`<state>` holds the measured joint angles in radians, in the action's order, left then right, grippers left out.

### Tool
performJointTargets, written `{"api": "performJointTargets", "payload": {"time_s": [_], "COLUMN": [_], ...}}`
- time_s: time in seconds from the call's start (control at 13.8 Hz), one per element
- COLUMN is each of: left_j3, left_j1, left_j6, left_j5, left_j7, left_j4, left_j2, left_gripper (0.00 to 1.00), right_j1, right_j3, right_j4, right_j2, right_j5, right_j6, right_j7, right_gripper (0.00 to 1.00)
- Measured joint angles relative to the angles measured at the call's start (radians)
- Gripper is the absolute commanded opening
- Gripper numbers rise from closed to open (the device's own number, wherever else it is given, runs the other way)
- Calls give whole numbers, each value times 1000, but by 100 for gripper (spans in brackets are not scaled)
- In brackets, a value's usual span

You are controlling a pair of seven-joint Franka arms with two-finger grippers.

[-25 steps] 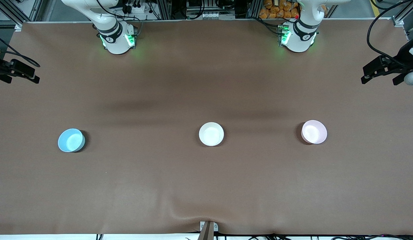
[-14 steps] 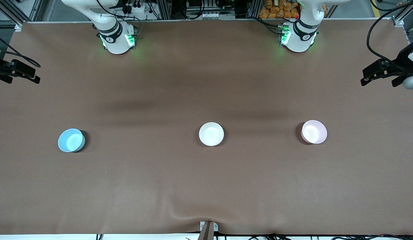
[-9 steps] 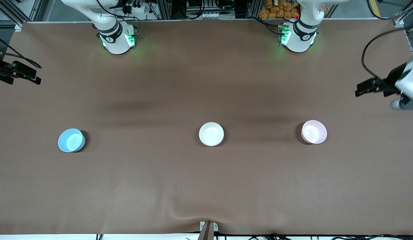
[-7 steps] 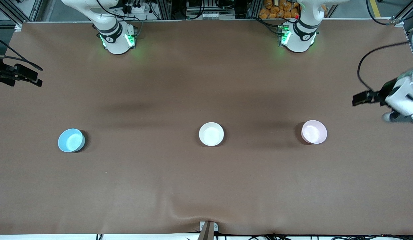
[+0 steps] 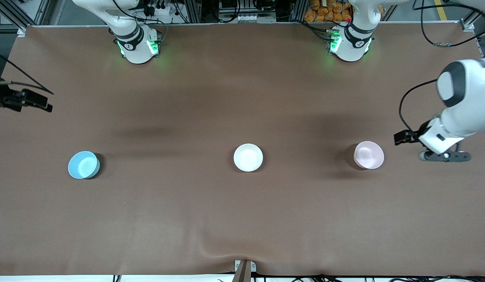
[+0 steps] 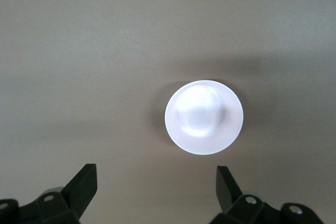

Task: Stack pink and blue bowls on white bowl
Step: 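Reach the left gripper to the pink bowl while the right gripper reaches the blue bowl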

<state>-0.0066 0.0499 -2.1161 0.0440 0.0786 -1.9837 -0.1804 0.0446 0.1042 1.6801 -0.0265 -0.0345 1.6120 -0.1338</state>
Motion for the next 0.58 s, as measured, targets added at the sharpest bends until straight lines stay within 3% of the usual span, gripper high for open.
{"api": "performJointTargets", "payload": {"time_s": [0.58], "left_j3": [-5], "left_j1": [0], "left_j6": [-320], "left_j5": [0], "left_j7": [18], "left_j4": [-80], "left_j2": [-189], "left_gripper": [100], "right_j1": [34], "right_j3": [1], "right_j4": [-40], "right_j2": [-250], "right_j5": [9], "right_j6": [109], "right_j7": [-107], "right_gripper": [100]}}
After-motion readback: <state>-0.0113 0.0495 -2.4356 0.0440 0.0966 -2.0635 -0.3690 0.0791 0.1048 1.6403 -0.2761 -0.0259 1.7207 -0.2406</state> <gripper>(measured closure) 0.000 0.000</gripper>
